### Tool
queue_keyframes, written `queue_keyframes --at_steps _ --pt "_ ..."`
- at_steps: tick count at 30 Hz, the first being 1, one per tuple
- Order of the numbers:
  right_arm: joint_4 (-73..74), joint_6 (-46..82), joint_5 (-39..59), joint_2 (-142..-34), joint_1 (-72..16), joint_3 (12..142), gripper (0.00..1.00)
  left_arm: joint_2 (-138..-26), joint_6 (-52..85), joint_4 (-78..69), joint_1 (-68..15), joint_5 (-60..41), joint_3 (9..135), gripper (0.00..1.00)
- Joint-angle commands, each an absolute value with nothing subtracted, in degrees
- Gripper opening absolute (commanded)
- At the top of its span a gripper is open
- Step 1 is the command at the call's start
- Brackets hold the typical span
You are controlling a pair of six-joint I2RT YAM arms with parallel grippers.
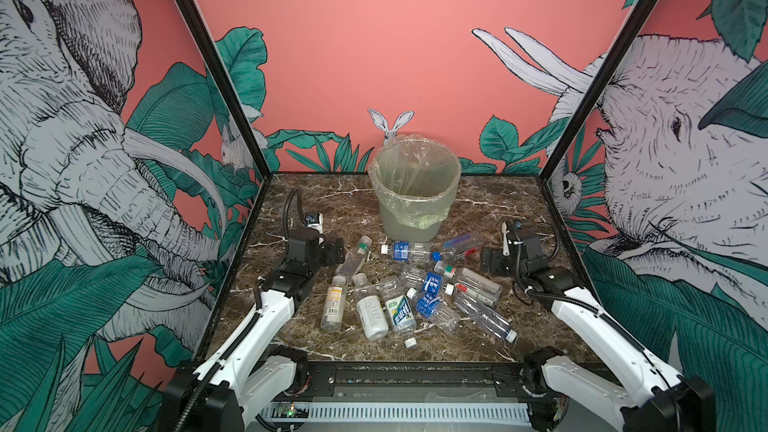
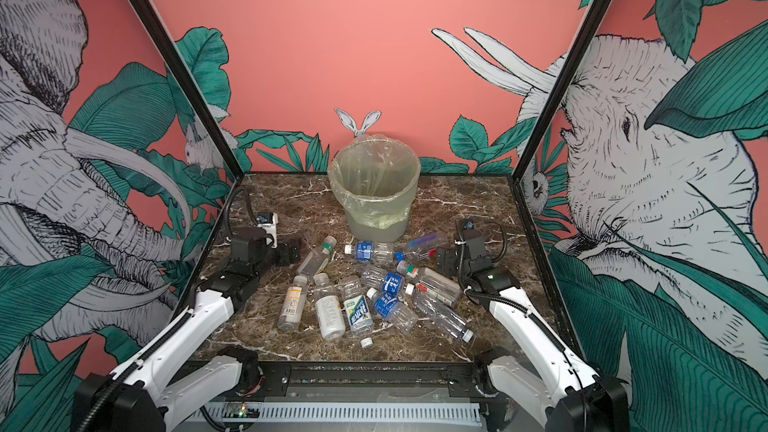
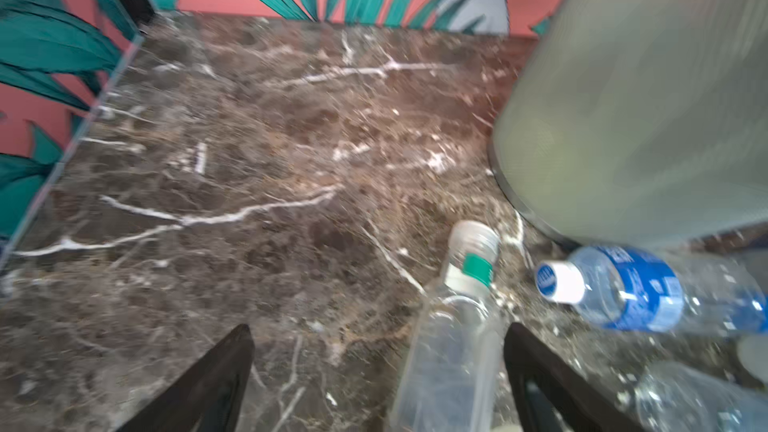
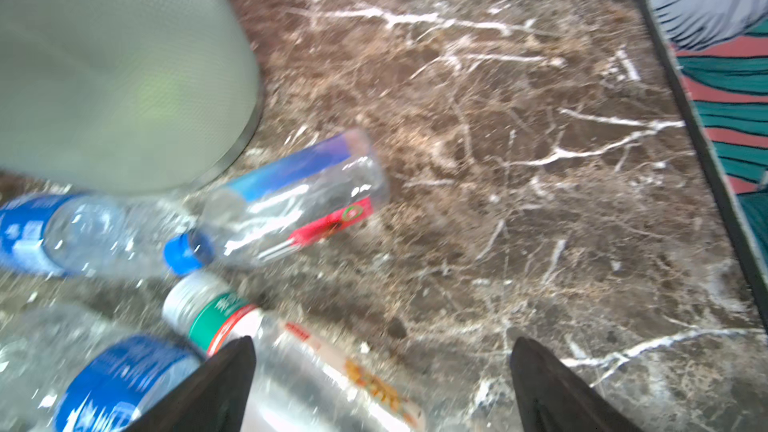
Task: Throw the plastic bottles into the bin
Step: 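Move the left gripper over the green-capped bottle while the right gripper nears the pile, then close the left gripper around the green-labelled clear bottle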
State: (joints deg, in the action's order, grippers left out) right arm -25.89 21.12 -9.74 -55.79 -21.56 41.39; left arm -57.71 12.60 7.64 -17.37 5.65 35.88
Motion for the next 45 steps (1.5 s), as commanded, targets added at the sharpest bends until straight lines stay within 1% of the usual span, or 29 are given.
queue_keyframes --at_steps 1,8,13,18,23,26,33,39,45 --pt "-29.9 20.5 -9.1 -55.0 -24.3 41.0 0.97 -60.5 11.6 10.6 -19.3 2.2 38.2 0.94" --pt "-30.3 21.6 -9.6 -55.6 -25.9 40.5 0.97 -71.1 10.0 11.5 -21.5 0.2 42.7 0.94" --pt "-29.5 22.3 -9.1 -56.5 -26.0 39.8 0.98 -75.9 9.6 11.9 -22.5 -0.3 45.0 0.95" --pt "-28.2 23.2 -9.4 -57.0 -26.1 37.8 0.98 -78.3 9.1 13.2 -23.5 0.0 46.0 0.95" --pt "-24.6 23.0 -10.5 -57.7 -26.1 34.2 0.99 -79.4 8.7 15.9 -24.6 2.6 46.3 0.94" --pt "-21.5 22.9 -10.4 -56.9 -26.0 32.1 1.00 -80.0 8.7 16.7 -25.1 3.0 46.1 0.94" --pt "-19.5 22.6 -10.4 -54.8 -26.1 30.4 1.00 -82.0 8.3 16.3 -25.2 3.5 45.3 0.92" --pt "-19.1 23.0 -10.5 -54.4 -26.1 29.8 1.00 -84.2 8.2 15.3 -25.3 4.4 45.4 0.88" --pt "-18.8 23.1 -10.2 -54.3 -26.1 29.7 1.00 -86.4 8.1 14.5 -25.2 5.0 46.1 0.81"
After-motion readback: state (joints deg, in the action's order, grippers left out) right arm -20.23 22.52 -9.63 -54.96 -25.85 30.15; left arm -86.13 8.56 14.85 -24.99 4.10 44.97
